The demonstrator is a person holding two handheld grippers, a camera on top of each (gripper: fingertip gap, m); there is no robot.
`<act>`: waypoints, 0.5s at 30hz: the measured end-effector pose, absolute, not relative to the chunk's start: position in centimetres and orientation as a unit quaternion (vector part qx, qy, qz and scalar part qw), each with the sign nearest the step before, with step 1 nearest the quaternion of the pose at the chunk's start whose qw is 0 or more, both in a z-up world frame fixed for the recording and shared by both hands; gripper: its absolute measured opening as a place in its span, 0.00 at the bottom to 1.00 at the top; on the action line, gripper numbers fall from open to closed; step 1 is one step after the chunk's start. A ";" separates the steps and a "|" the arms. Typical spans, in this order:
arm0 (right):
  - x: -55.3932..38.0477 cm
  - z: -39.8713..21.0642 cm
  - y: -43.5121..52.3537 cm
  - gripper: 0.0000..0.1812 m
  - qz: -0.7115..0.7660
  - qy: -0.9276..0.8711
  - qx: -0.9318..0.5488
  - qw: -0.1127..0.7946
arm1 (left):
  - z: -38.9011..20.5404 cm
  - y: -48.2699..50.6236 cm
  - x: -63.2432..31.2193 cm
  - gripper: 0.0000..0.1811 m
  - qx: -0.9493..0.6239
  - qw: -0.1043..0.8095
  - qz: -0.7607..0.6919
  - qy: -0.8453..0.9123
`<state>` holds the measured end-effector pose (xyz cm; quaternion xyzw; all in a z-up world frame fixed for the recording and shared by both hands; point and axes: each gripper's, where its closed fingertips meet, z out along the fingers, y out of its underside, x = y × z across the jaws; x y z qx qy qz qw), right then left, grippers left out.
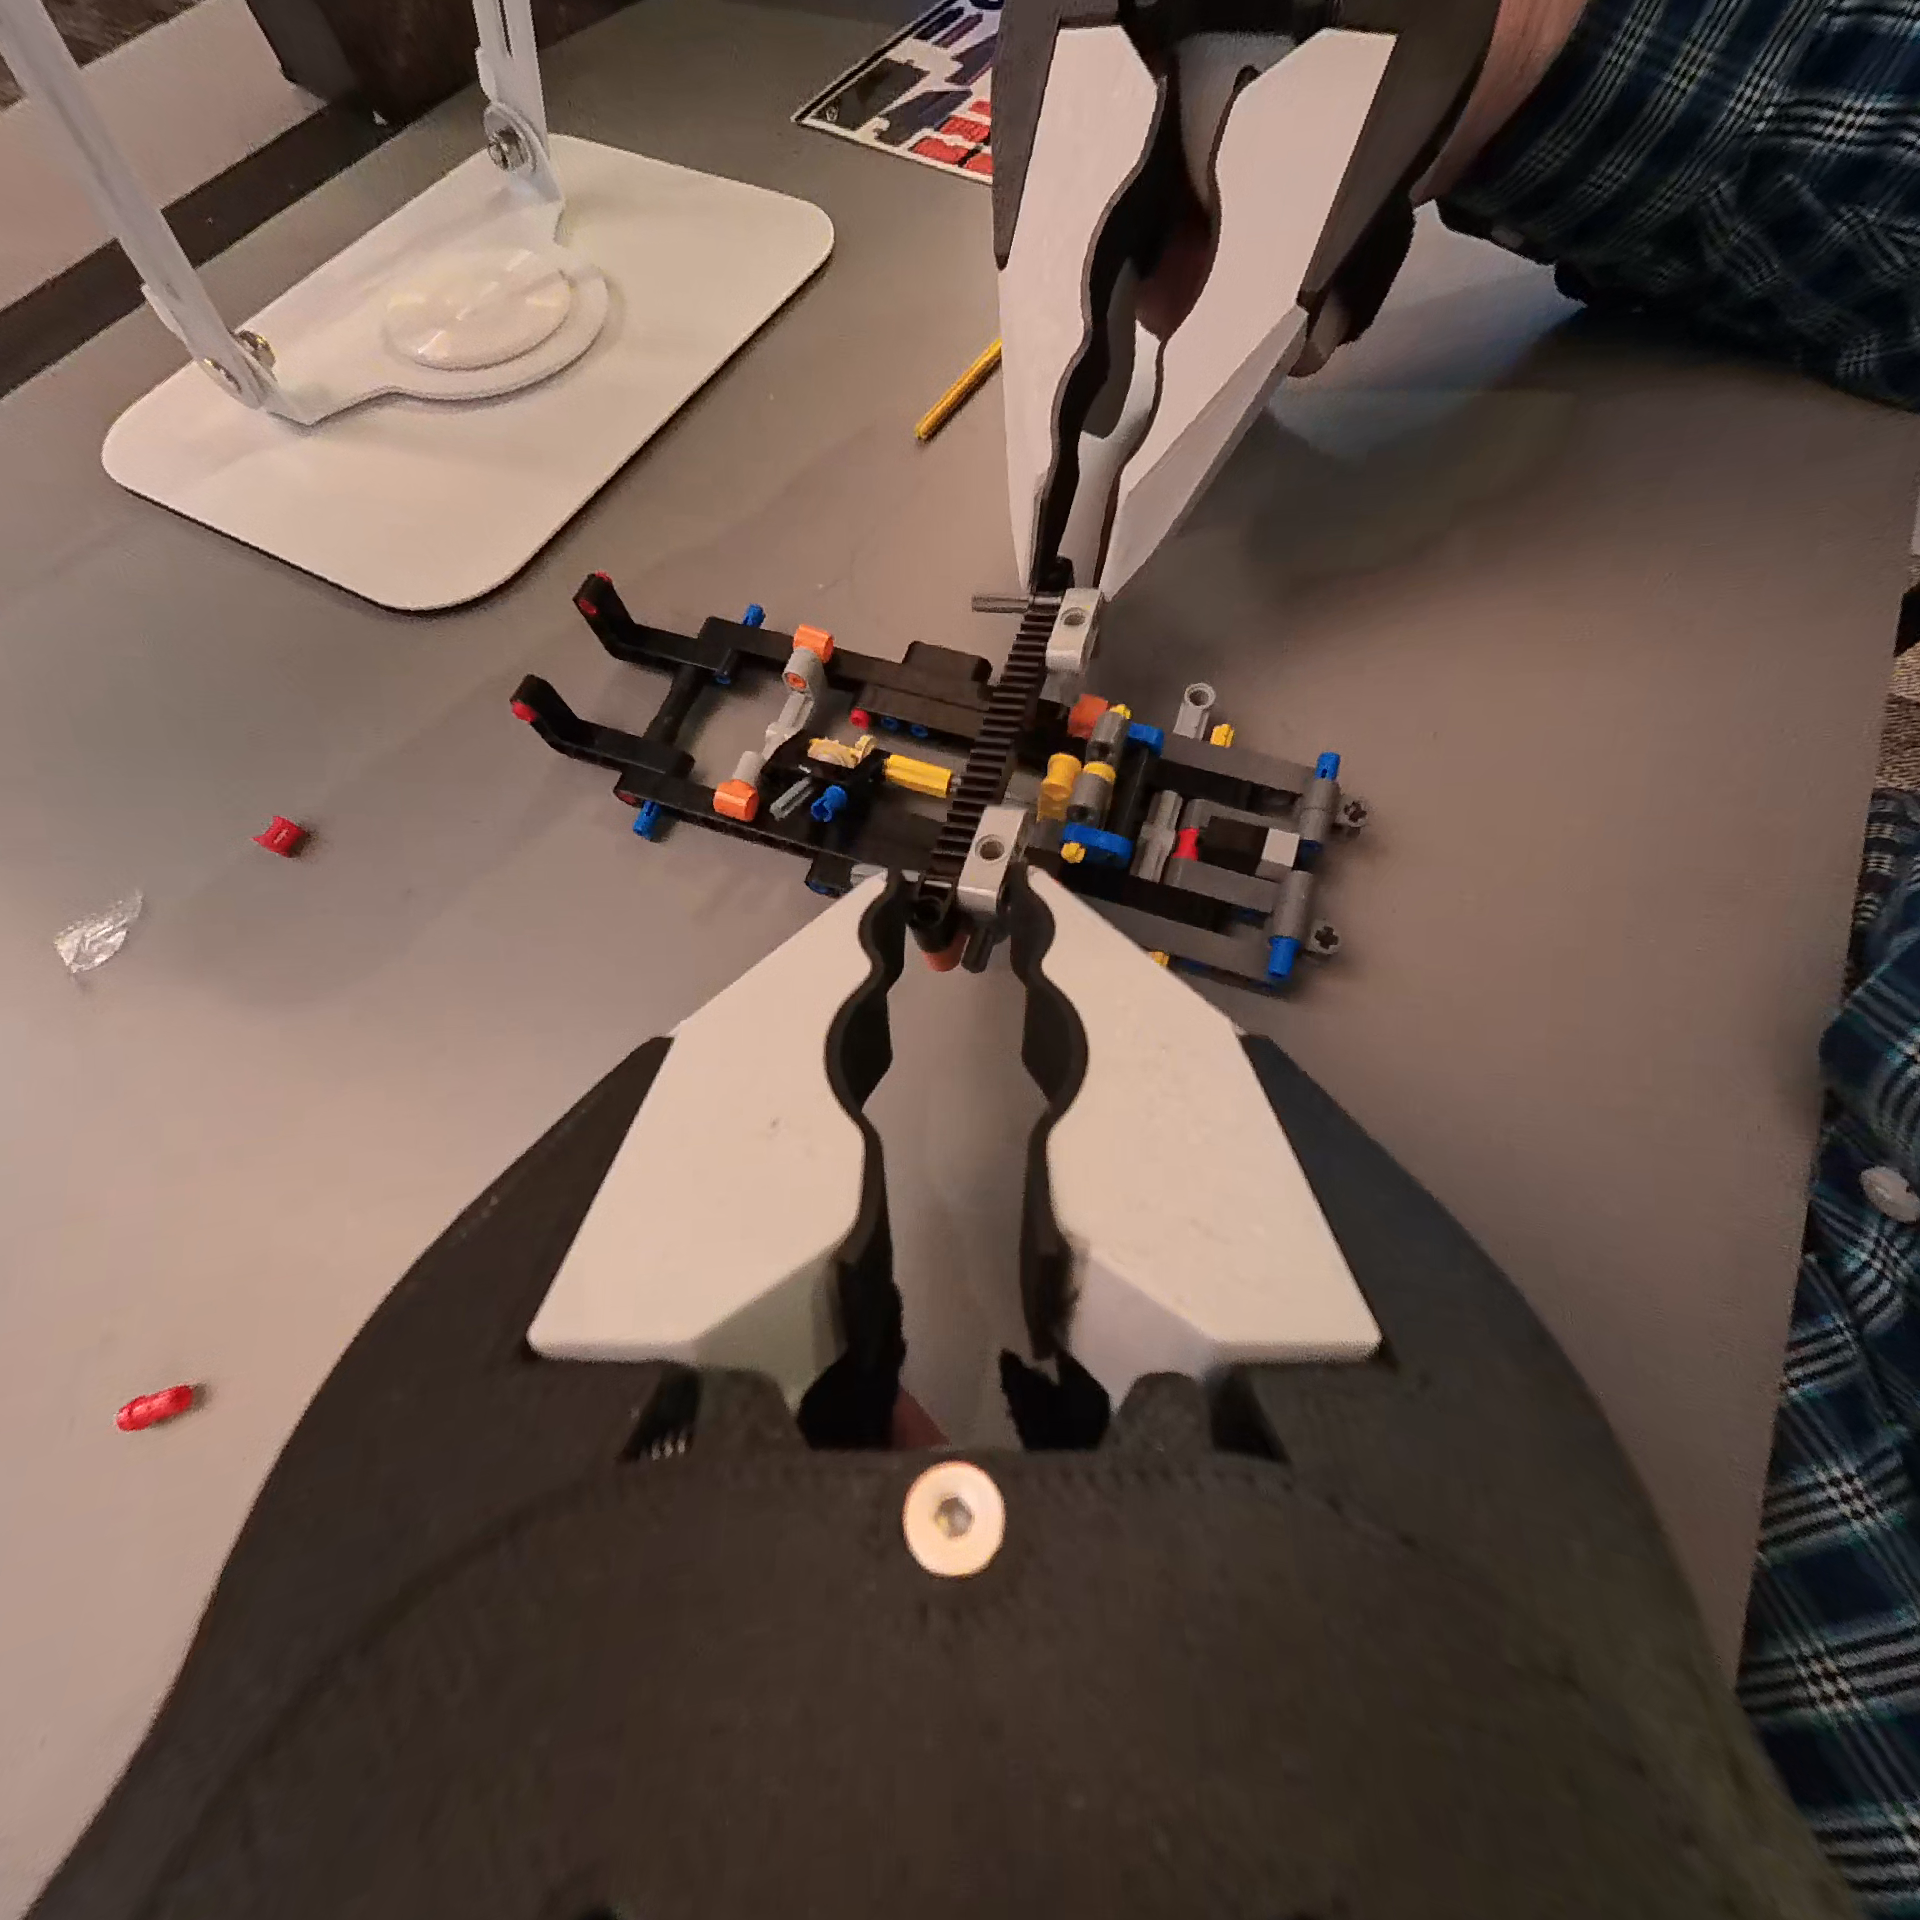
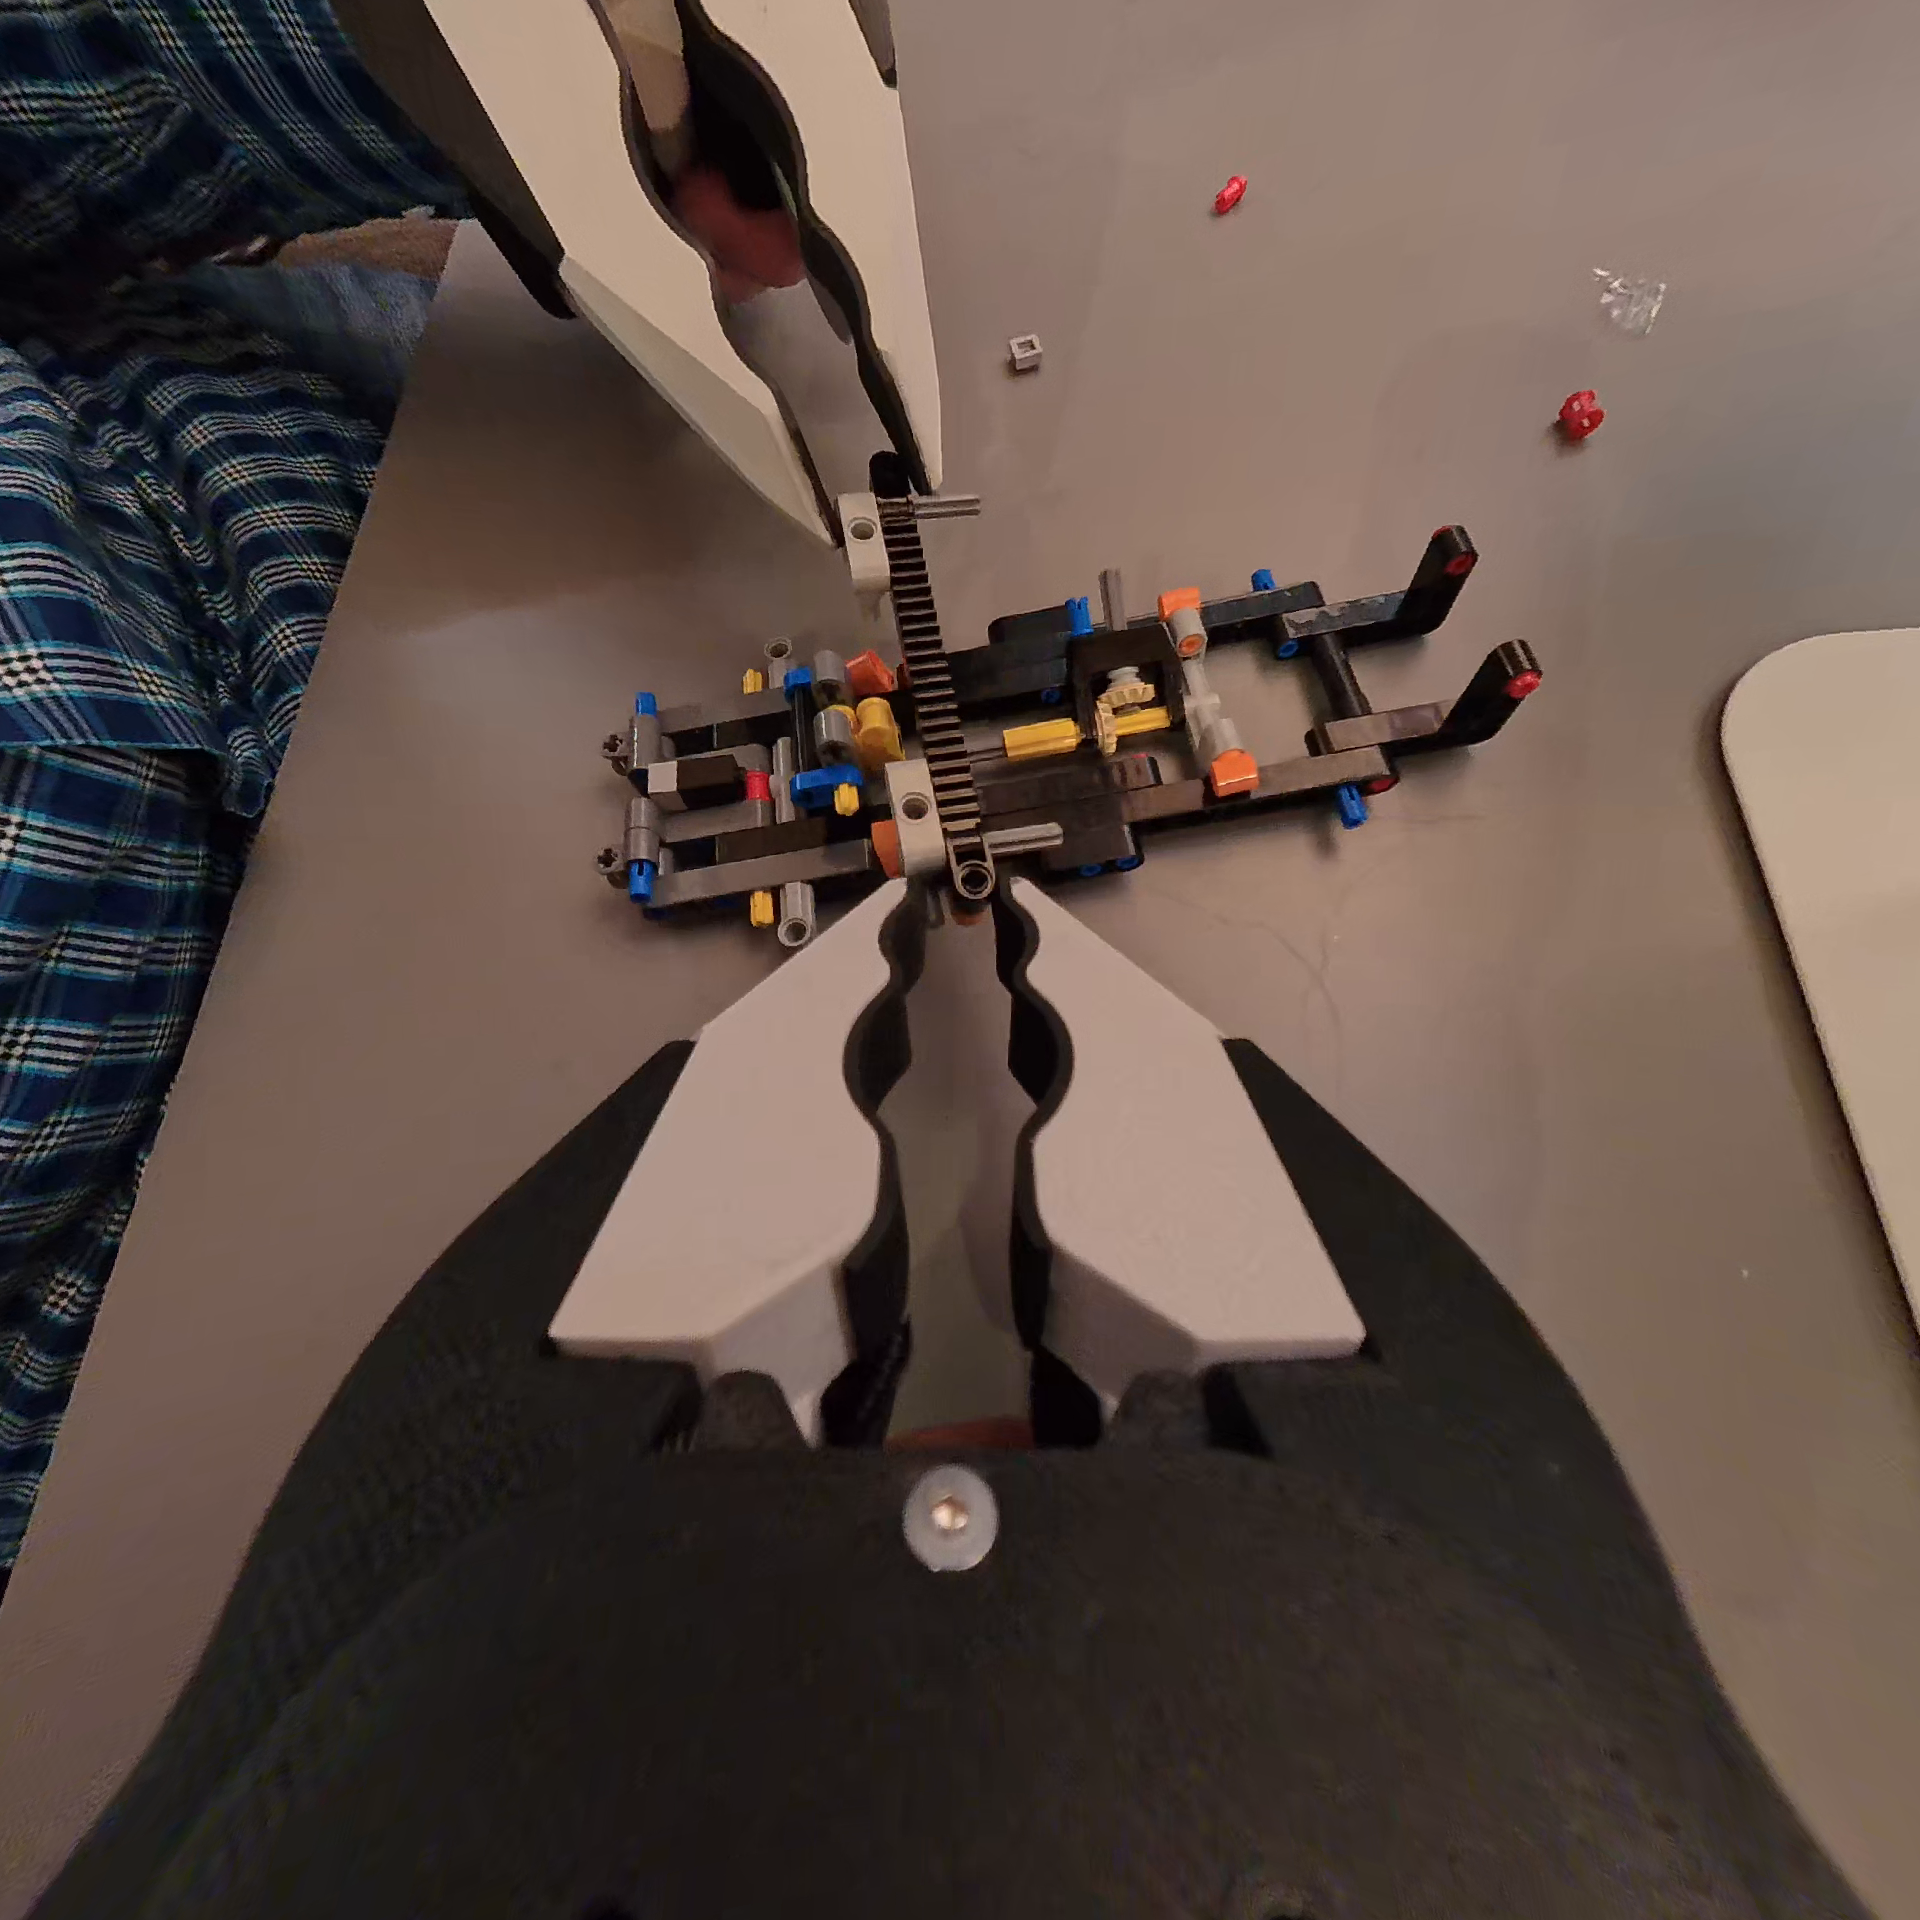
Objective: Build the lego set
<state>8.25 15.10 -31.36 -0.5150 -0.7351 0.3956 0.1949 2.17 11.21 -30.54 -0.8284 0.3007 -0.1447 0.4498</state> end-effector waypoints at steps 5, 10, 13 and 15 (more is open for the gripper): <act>8.3 -31.4 15.2 0.06 0.397 -0.734 -0.516 0.194 | -30.9 11.2 2.3 0.10 -0.831 0.445 -0.144 0.301; 8.3 -31.3 15.3 0.05 0.398 -0.732 -0.517 0.198 | -31.0 11.3 2.2 0.10 -0.832 0.445 -0.145 0.299; 8.3 -31.5 15.4 0.06 0.393 -0.734 -0.517 0.199 | -31.3 11.3 2.3 0.10 -0.834 0.441 -0.139 0.302; 8.3 -31.7 15.5 0.06 0.388 -0.736 -0.518 0.199 | -31.6 11.3 2.3 0.10 -0.837 0.435 -0.134 0.305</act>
